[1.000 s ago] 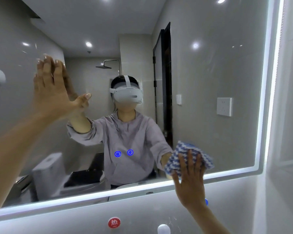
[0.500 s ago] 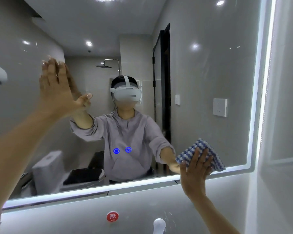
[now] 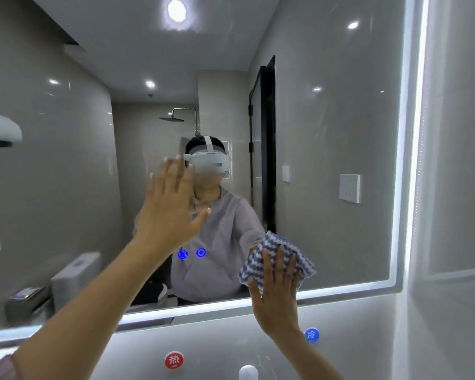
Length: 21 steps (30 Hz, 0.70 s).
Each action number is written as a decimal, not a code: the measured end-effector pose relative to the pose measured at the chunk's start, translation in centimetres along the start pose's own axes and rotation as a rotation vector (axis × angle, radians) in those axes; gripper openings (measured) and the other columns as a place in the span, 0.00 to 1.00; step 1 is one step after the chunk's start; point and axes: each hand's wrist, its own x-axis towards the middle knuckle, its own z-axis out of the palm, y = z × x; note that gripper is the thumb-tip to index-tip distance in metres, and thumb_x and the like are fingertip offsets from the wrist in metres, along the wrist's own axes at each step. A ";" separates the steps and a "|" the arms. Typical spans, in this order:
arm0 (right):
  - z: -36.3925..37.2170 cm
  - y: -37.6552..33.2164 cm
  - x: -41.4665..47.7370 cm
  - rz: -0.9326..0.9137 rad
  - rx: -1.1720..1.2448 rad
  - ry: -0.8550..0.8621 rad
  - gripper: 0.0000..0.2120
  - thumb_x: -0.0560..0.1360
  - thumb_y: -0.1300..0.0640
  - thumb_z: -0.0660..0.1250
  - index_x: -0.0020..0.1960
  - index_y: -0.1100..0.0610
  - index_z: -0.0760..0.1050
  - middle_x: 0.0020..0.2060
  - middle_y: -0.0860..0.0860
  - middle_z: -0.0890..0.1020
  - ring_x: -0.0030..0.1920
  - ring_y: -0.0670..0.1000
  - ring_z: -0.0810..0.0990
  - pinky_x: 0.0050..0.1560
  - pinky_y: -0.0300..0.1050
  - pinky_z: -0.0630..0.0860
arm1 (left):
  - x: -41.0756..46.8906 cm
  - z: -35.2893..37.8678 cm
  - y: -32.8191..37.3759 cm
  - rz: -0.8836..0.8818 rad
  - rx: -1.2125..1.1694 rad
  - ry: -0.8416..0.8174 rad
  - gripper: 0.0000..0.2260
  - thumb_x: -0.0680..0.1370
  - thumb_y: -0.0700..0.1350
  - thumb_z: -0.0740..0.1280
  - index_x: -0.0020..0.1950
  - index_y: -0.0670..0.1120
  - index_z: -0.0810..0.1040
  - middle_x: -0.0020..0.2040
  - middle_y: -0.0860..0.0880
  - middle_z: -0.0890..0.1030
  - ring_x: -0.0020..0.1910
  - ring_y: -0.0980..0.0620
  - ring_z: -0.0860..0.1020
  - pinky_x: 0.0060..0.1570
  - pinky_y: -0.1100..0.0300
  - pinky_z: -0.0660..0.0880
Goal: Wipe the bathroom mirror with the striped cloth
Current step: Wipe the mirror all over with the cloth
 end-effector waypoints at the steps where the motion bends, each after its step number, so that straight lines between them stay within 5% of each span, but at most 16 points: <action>1: -0.2 0.4 0.2 -0.027 -0.008 0.005 0.32 0.79 0.42 0.48 0.77 0.47 0.36 0.76 0.48 0.36 0.76 0.57 0.40 0.71 0.62 0.43 | -0.2 0.3 0.6 0.010 -0.003 -0.023 0.38 0.75 0.62 0.60 0.78 0.46 0.47 0.79 0.43 0.44 0.77 0.44 0.40 0.75 0.46 0.43; 10: -2.5 5.8 2.5 -0.114 -0.145 -0.020 0.29 0.81 0.41 0.42 0.77 0.53 0.42 0.77 0.54 0.40 0.76 0.61 0.41 0.70 0.67 0.49 | -0.7 3.2 5.5 0.024 0.000 -0.087 0.45 0.75 0.65 0.56 0.67 0.53 0.20 0.74 0.46 0.27 0.74 0.45 0.29 0.74 0.47 0.35; 14: -3.8 9.3 3.2 -0.111 -0.201 -0.053 0.29 0.81 0.42 0.43 0.76 0.57 0.47 0.77 0.55 0.40 0.74 0.66 0.49 0.70 0.69 0.50 | -0.5 4.7 7.0 -0.027 -0.030 -0.092 0.45 0.74 0.68 0.55 0.70 0.52 0.23 0.74 0.44 0.27 0.74 0.43 0.30 0.73 0.45 0.37; 21: -8.2 15.6 5.5 0.019 -0.188 -0.044 0.32 0.77 0.34 0.38 0.75 0.48 0.35 0.77 0.58 0.45 0.76 0.62 0.41 0.74 0.64 0.43 | -0.3 6.3 8.7 -0.087 0.061 -0.050 0.49 0.70 0.69 0.61 0.77 0.46 0.38 0.76 0.37 0.37 0.75 0.37 0.36 0.72 0.40 0.37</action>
